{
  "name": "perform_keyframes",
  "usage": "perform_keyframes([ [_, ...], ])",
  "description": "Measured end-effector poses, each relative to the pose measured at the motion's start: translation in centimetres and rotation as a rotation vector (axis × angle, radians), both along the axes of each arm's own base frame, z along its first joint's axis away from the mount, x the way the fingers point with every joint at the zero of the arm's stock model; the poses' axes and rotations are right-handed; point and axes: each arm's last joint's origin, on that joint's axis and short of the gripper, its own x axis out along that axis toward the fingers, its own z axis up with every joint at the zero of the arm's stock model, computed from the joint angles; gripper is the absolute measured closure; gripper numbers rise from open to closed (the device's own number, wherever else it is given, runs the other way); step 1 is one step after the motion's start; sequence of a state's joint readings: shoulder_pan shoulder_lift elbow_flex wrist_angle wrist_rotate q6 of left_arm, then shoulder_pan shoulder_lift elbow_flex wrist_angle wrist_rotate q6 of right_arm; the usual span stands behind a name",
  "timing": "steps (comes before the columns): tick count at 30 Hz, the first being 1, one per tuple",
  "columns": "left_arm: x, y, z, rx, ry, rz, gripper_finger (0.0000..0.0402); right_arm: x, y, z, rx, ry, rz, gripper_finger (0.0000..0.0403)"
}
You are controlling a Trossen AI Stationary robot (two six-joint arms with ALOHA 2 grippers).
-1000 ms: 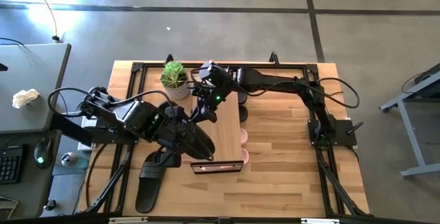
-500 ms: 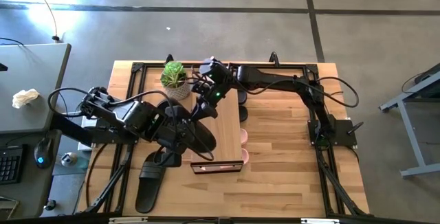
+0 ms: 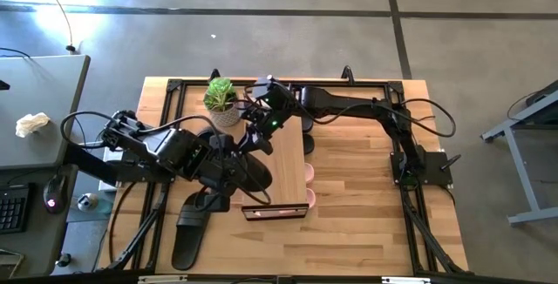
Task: Pick and place slides into the shelf
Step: Put the right black slide on the shelf
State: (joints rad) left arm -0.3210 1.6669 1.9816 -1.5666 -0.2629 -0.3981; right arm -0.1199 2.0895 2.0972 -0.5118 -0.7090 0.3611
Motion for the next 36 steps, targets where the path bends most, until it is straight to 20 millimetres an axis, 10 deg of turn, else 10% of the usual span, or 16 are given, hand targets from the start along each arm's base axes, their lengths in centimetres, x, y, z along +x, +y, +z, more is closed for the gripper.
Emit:
perform_keyframes([
  [14,0.2,-0.1,0.3,-0.070,-0.028,0.044,0.0318,0.0,-0.4,-0.3,-0.056,0.011,-0.059,0.0360],
  [22,-1.1,0.0,4.4,-0.192,-0.183,0.070,0.0266,-0.8,-4.0,0.0,-0.068,0.024,-0.155,0.0361],
  [36,-5.3,-1.1,7.3,0.217,-0.510,0.265,0.0273,-10.4,-7.0,10.9,-0.320,-0.203,-0.421,0.0361],
])
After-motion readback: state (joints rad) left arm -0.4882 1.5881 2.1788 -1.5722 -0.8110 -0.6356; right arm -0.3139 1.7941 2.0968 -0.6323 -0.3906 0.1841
